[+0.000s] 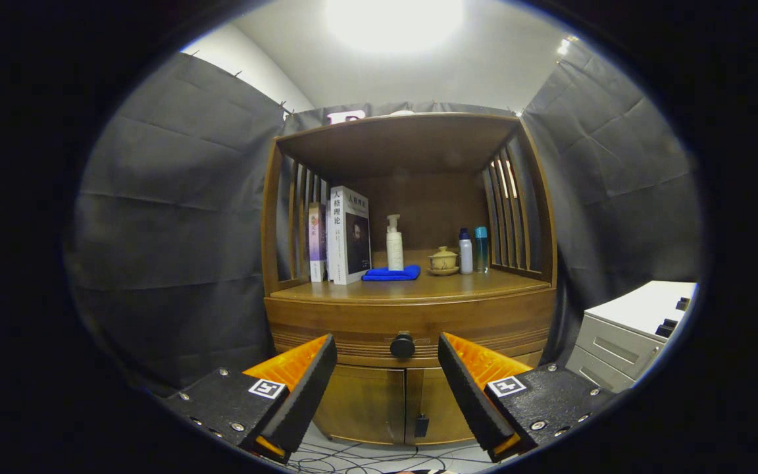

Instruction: Pull open the drawer, take out the items inside it, and place them on the countertop above the cabinet.

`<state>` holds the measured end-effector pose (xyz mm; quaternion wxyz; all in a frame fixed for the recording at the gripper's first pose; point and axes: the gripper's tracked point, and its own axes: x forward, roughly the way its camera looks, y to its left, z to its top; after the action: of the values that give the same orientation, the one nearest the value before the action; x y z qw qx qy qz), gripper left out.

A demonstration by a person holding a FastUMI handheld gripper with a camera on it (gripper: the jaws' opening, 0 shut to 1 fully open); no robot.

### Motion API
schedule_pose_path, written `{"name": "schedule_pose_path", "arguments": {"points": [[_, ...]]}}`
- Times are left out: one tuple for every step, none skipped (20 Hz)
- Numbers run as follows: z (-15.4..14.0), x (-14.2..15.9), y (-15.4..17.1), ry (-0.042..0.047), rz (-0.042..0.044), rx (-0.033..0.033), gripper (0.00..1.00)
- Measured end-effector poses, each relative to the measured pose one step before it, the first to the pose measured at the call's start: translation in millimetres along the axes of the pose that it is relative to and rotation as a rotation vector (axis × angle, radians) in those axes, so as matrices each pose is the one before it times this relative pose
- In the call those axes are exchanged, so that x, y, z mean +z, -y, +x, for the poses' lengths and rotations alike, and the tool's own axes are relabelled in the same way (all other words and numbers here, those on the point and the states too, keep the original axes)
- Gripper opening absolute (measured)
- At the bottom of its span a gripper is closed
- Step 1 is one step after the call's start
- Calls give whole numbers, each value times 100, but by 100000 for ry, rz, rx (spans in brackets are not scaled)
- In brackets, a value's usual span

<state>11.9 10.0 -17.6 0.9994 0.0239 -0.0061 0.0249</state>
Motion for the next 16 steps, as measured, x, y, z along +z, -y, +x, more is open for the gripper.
{"name": "schedule_pose_path", "arguments": {"points": [[801,-405,288,-838,-41,-956,96],[787,-268,240,-932,201,-672,96],[725,-247,183,-833,399,-663,96],[812,-150,-31,-549,200,-252,96],[851,-142,-9,-682,-308,-695,96],[548,-11,3,-323,-409,-788,96],[-74,-242,-265,-381,-69,-860,96],[366,-68,-243,-397,-13,-349,96],[534,-245,-6,-356,-91,-479,96],[389,-188,-127,-625,-534,-375,96],[1125,-690,-7,-427,-873,-278,96],[730,-538,115,-501,-758,-369,96],[953,-580,269,-701,-870,-147,96],[905,-398,42,-710,-833,-110,96],[1055,-350,-22,-597,-1399,-399,96],[685,-241,-2,-545,-1520,-608,96]]}}
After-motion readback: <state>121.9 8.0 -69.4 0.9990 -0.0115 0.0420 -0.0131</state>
